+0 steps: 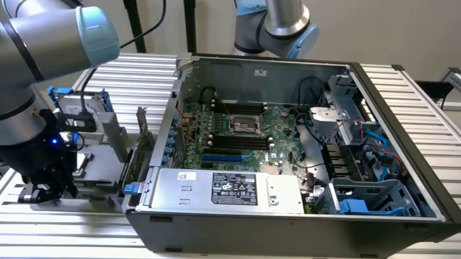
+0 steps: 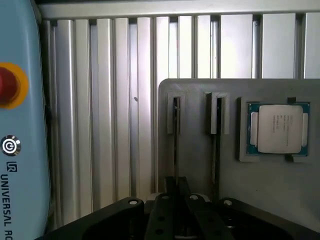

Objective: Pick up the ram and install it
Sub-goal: 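Pick up the ram and move it above insertion slot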

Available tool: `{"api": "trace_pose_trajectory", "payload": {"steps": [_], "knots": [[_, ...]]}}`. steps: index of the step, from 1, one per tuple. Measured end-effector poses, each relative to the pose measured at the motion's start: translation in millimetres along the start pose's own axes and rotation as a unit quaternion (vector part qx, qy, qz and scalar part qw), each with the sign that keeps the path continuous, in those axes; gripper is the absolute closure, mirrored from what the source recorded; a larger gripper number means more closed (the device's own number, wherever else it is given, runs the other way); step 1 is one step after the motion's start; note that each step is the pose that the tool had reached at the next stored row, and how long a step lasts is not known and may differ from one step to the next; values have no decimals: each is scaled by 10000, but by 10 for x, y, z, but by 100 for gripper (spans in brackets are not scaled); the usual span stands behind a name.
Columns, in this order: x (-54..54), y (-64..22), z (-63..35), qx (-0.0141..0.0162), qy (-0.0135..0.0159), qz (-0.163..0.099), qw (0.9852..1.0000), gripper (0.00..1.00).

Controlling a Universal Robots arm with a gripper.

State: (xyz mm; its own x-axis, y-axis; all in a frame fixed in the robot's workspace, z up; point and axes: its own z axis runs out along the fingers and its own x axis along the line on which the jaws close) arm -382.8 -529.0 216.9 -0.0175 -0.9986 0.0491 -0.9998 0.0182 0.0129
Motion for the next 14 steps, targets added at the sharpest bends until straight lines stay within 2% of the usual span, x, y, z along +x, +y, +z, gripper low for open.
{"api": "trace_pose_trajectory", "payload": {"steps": [9, 14], "knots": [[20, -6, -408, 0, 0, 0, 10000, 86], [30, -57, -637, 1, 0, -4, 10000, 86]]}}
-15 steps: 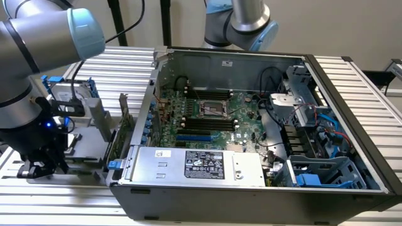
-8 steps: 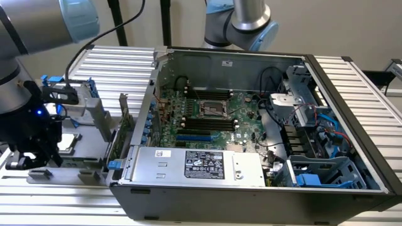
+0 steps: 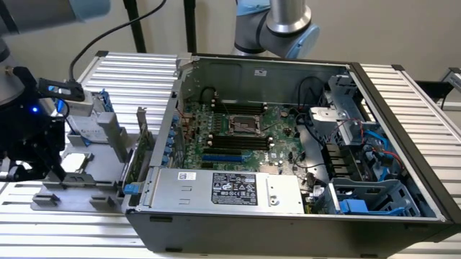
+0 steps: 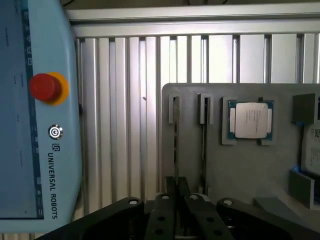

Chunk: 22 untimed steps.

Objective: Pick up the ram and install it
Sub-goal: 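Pick up the ram and move it above insertion slot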

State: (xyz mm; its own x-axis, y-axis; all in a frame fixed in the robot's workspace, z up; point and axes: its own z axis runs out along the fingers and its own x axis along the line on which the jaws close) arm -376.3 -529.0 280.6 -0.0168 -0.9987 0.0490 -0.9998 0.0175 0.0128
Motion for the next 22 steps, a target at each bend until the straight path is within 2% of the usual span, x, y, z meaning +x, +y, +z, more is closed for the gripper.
{"api": "trace_pose_trajectory", "payload": {"steps": [7, 22], "knots": [[13, -141, -318, 1, -11, -33, 10000, 86], [38, -547, -985, 4, -124, -129, 9998, 86]]}}
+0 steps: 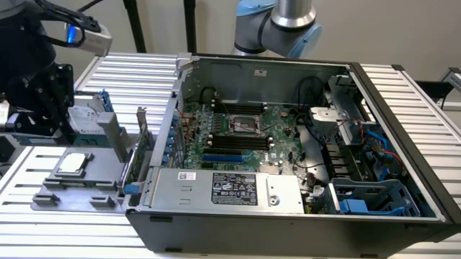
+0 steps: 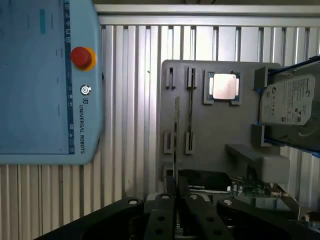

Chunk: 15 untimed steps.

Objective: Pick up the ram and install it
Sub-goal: 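Pick up the ram and move it above insertion slot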

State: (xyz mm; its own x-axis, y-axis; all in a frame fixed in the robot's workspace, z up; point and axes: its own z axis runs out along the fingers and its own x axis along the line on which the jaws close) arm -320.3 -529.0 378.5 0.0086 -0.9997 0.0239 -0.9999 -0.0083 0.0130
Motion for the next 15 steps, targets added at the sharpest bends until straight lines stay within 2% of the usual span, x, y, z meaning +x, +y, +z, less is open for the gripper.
{"api": "trace_pose_trajectory", "payload": {"steps": [3, 7, 15], "knots": [[4, -101, -128, 0, -22, -10, 10000, 86], [9, -277, -269, 2, -50, -13, 10000, 86], [10, -644, -387, 1, -74, -14, 10000, 86]]}}
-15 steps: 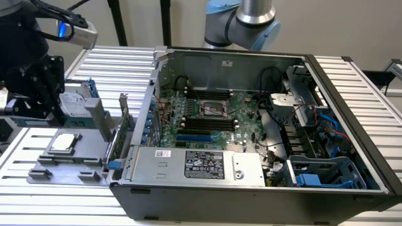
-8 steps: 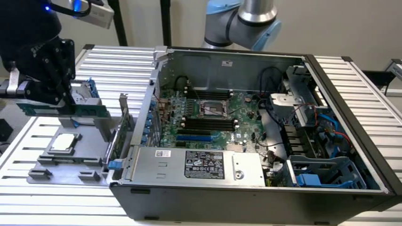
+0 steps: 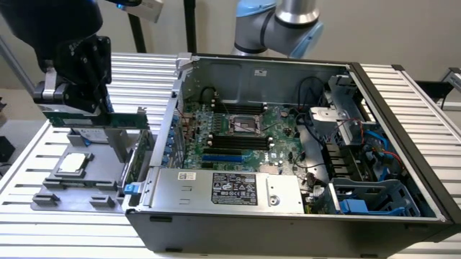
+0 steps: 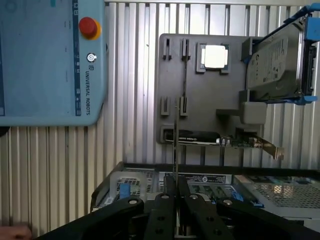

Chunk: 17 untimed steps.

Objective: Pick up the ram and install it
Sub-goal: 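Pick up the ram and move it above insertion slot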

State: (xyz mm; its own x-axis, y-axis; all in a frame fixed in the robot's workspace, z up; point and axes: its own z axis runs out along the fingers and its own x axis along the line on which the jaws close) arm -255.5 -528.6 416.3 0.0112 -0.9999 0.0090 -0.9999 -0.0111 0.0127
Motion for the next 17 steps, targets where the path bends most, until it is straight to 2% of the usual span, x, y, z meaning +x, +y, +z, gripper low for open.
{"api": "trace_pose_trajectory", "payload": {"steps": [10, 17], "knots": [[-49, -435, -15, 0, -1, 0, 10000, 86], [-140, -686, -18, 0, -1, 0, 10000, 86]]}}
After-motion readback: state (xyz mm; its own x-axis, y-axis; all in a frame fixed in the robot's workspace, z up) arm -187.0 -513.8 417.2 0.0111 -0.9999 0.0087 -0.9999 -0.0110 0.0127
